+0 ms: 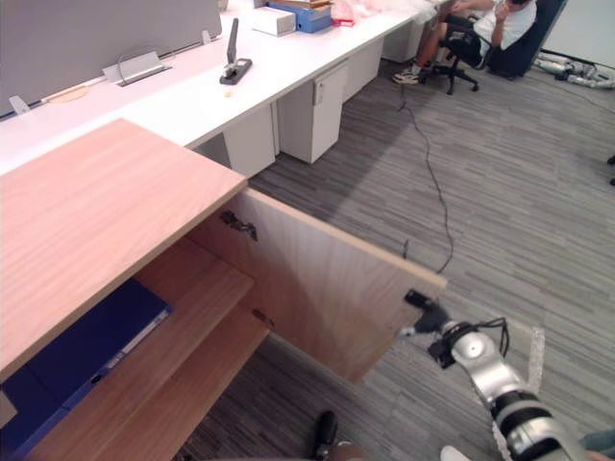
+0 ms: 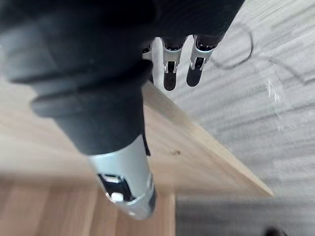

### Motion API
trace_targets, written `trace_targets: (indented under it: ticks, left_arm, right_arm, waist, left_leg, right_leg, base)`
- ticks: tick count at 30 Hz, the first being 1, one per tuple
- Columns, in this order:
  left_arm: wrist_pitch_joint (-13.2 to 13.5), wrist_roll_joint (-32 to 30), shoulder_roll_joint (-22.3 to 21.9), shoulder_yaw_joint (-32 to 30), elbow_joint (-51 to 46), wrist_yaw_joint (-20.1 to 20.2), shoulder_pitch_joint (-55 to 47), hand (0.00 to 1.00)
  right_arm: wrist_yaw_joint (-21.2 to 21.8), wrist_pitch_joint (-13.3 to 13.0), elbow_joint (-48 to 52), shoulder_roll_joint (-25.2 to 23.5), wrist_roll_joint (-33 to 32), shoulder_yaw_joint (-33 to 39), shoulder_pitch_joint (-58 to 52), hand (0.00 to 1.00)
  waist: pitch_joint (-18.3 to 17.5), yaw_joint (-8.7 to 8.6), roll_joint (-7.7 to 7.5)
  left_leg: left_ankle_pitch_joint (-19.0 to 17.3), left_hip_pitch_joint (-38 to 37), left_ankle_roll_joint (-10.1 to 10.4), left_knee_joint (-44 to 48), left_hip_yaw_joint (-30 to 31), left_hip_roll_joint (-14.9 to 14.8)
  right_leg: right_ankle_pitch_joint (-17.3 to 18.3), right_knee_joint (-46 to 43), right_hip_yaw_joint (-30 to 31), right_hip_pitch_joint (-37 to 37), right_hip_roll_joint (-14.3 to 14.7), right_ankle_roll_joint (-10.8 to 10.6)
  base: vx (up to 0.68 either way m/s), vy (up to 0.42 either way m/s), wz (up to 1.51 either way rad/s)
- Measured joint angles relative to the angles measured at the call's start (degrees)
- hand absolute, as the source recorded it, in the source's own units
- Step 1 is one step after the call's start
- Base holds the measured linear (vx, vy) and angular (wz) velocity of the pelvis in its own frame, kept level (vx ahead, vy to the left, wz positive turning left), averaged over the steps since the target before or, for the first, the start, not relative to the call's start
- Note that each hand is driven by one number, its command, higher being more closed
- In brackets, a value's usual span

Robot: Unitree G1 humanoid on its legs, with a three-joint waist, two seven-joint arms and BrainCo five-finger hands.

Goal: Walk over to the cabinet, pick up the folder, carry it to the office cabinet, place the folder inside the office cabinet, then close the office cabinet door

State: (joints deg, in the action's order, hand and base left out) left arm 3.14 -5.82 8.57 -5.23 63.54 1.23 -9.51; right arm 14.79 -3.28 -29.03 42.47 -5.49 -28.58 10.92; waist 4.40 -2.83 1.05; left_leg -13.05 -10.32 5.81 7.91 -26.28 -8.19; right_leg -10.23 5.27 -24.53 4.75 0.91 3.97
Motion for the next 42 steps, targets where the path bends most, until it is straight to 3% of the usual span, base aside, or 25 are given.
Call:
trace_targets:
  ticks: [1,4,8,18,23,28,30,32,36,40,42]
  left_arm:
    - [0.02,-0.45,0.20,0.47,0.02,0.45,0.21,0.00]
    - [0.10,-0.67,0.25,0.77,-0.02,0.51,0.46,0.00]
    - [0.10,-0.90,0.28,0.61,-0.02,0.74,0.38,0.00]
    - [0.08,-0.90,0.99,-0.55,-0.17,0.92,0.34,0.00]
    - [0.08,-0.89,0.88,-0.69,-0.27,0.91,0.40,0.00]
    - [0.05,-0.84,0.73,-1.63,-0.27,0.77,0.45,0.00]
    - [0.04,-0.69,0.72,-1.72,-0.25,0.44,0.68,0.00]
    - [-0.32,-0.33,0.67,-1.72,-0.23,-0.07,1.12,0.00]
    - [-0.37,1.12,0.15,-2.99,-1.18,-1.45,1.62,0.00]
    - [-0.41,2.49,-0.69,-5.59,-1.47,-2.16,1.50,0.00]
    - [-0.43,4.22,-1.10,-6.97,-1.89,-2.36,1.34,0.00]
  right_arm:
    - [3.71,-0.29,0.97,-0.52,2.06,-3.98,-0.43,0.00]
    - [7.68,-0.53,3.02,-3.21,4.55,-8.16,-1.78,0.00]
    - [10.51,-1.18,5.07,-5.73,4.83,-11.53,-2.65,0.00]
    - [9.99,-1.25,5.14,-9.62,7.04,-11.54,-3.32,0.00]
    - [10.53,-1.25,5.28,-10.65,9.33,-12.15,-3.40,0.00]
    - [13.06,-1.32,8.33,-12.77,11.58,-20.42,-0.91,0.00]
    - [12.93,-1.38,7.74,-15.33,13.61,-21.68,0.82,0.00]
    - [11.04,-1.32,3.14,-21.63,15.44,-22.30,5.12,0.00]
    - [6.66,-1.00,-1.06,-30.57,10.83,-22.26,11.08,0.00]
    - [3.58,-0.13,-5.13,-33.75,8.17,-22.25,13.75,0.00]
    - [2.87,-0.08,-7.13,-34.57,6.51,-22.27,13.78,0.00]
  waist:
    - [-0.07,0.17,-0.13]
    - [-0.01,0.69,-0.31]
    - [0.21,1.03,-0.76]
    - [-0.45,1.79,-2.39]
    - [-0.49,2.41,-2.41]
    - [-0.52,2.92,-2.94]
    - [-0.49,3.30,-3.19]
    - [-0.46,4.09,-3.32]
    - [0.41,6.34,-3.72]
    - [1.24,7.42,-4.05]
    - [1.24,8.82,-4.10]
  left_leg:
    - [0.76,-0.40,0.53,-0.75,-0.01,-0.27]
    - [1.79,-0.80,0.73,-1.85,0.01,-0.33]
    - [1.70,-0.71,0.19,-2.04,-0.21,-0.38]
    - [2.01,0.21,0.02,-2.29,-1.20,-0.50]
    - [2.25,0.17,0.48,-2.65,-1.03,-0.14]
    - [2.12,0.08,0.52,-2.85,-0.74,-0.05]
    - [2.13,0.05,0.52,-2.79,-0.55,-0.07]
    - [2.13,-0.16,0.52,-2.76,0.21,-0.13]
    - [2.20,-0.40,0.41,-2.77,2.18,-0.15]
    - [2.54,0.41,-0.09,-2.69,6.05,0.11]
    - [2.63,0.84,-0.23,-2.71,8.14,0.18]
  right_leg:
    - [0.34,0.00,-0.01,-0.08,0.44,0.25]
    - [0.54,0.01,-0.02,-0.06,0.79,0.31]
    - [0.53,0.00,-0.03,0.05,0.92,0.30]
    - [0.33,-0.04,0.79,1.44,1.29,0.36]
    - [-0.01,-0.06,0.80,1.45,0.97,0.72]
    - [-0.23,-0.05,0.70,1.34,0.84,0.90]
    - [-0.23,-0.04,0.54,1.25,0.83,0.91]
    - [-0.23,-0.03,-0.15,0.70,0.69,0.92]
    - [-0.03,-0.01,-2.00,-0.54,0.11,0.71]
    - [0.40,-0.02,-5.49,-1.72,-1.16,0.09]
    - [0.66,-0.03,-7.36,-2.27,-1.63,-0.17]
  base:
    - [-0.04,-0.097,0.01]
    - [-0.07,-0.082,0.00]
    - [-0.07,-0.040,0.00]
    - [0.01,0.008,-0.05]
    - [0.06,0.076,0.03]
    - [0.03,0.058,0.02]
    - [-0.01,0.018,0.05]
    - [-0.03,0.006,0.15]
    - [-0.06,-0.004,0.25]
    - [-0.05,0.004,0.53]
    - [-0.02,0.047,0.44]
